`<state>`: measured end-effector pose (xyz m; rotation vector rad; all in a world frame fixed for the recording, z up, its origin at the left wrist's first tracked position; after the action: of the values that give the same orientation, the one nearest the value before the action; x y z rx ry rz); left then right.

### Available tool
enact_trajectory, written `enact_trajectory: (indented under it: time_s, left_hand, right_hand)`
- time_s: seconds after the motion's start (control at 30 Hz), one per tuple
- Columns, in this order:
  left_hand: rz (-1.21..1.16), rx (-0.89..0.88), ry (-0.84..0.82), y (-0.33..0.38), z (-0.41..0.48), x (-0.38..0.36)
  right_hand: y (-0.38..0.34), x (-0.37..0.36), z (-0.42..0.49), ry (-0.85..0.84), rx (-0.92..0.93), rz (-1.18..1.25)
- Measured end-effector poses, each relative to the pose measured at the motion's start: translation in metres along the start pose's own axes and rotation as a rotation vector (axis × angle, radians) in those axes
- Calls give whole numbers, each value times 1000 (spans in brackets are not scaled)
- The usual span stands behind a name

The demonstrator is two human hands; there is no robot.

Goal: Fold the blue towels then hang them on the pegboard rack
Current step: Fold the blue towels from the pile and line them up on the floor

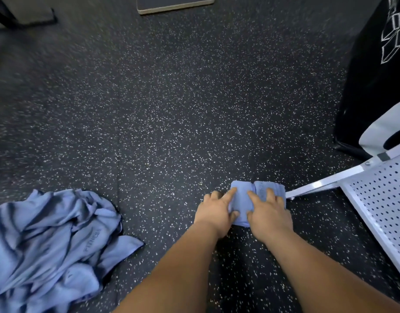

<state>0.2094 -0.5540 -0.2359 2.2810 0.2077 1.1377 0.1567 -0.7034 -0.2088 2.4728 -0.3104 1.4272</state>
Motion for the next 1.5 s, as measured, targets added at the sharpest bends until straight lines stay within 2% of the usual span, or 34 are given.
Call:
enact_trajectory:
  time_s: [0.3,0.5,0.67,0.73,1.0,1.2,1.5]
  left_hand:
    - [126,140,162,-72,-107,91]
    - [89,269,312,-140,-205,140]
    - [112,353,376,-182,-273,164]
    - [62,442,449,-221,-328,183]
    - [-38,567,532,-293,-384,201]
    - [-59,634,523,-343,-392,208]
    - [-144,633,524,-380,-379,215]
  right_hand:
    - [-100,60,-43,37,210,-50]
    - [-195,92,-97,49,417,-59]
    - [-247,100,-130,47,491,-71]
    - [-304,100,-163,69,613,-88]
    - [-403,92,-187,36,779,-29]
    - [-468,60,-188,2,884,-41]
    - [-511,27,-184,-88,955,39]
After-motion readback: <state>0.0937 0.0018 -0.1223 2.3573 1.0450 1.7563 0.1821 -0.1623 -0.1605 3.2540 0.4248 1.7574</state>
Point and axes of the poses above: each hand's wrist, its own z-axis towards the middle knuckle, its own x-axis out of the back of the hand, y = z × x, the point moved 5 cm from there along z, towards the middle knuckle, and after that the axes turned 13 degrees about -z, right-handed, at the moved point
